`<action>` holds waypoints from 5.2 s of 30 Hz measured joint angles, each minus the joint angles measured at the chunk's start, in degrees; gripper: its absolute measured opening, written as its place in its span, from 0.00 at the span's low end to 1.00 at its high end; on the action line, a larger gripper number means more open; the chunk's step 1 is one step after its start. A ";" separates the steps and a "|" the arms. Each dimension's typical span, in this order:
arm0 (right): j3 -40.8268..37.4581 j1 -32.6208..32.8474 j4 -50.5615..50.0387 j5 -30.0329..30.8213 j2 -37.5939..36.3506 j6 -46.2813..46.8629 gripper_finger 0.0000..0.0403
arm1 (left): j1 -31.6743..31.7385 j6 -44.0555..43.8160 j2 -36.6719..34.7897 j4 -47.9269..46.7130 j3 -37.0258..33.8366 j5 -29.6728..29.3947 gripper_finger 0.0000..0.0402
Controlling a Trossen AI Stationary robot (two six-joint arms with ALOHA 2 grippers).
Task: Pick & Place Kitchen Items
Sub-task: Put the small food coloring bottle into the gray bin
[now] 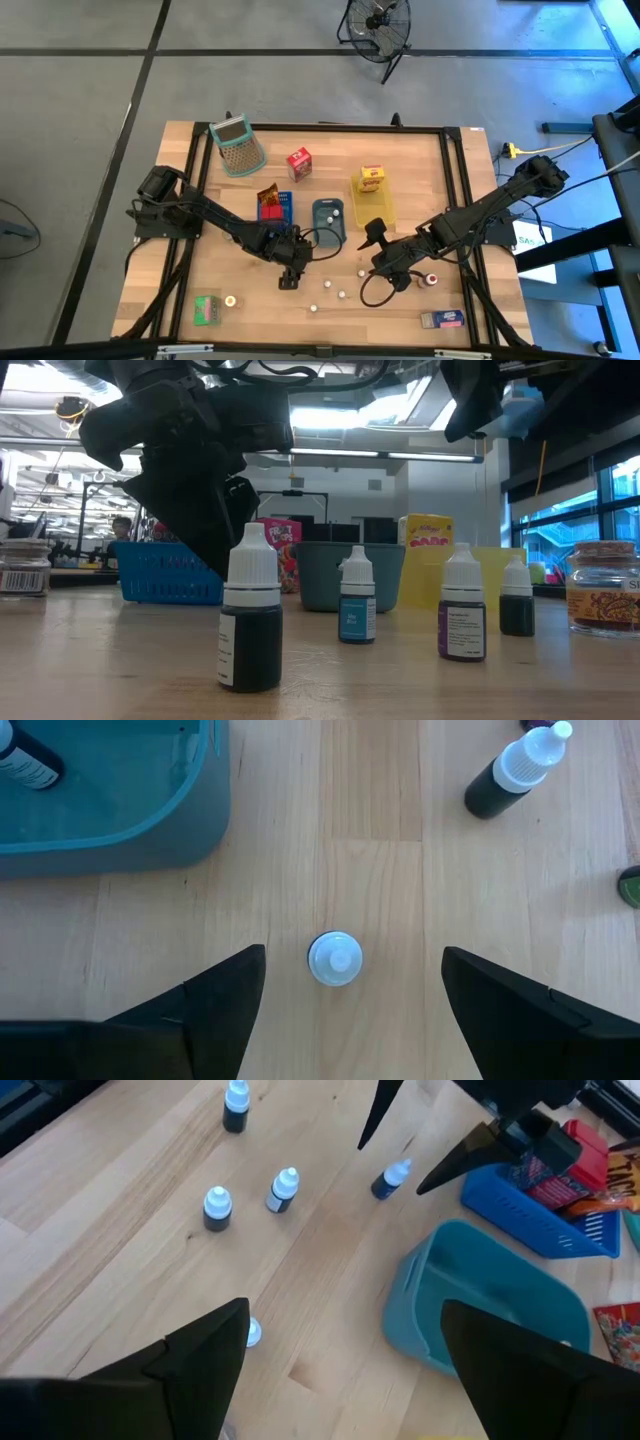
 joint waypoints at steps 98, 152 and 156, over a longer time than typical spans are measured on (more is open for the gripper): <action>-0.06 -0.16 0.24 0.16 0.00 -1.48 0.83 | 2.19 0.43 0.00 -0.17 0.00 1.70 0.62; -0.07 -0.70 1.98 -0.05 -0.02 -1.68 0.82 | 2.91 2.12 0.00 -0.17 0.02 3.80 0.16; -0.07 -0.70 1.52 -0.06 -0.02 -1.63 0.82 | 2.93 2.13 0.00 -0.17 0.02 3.80 0.16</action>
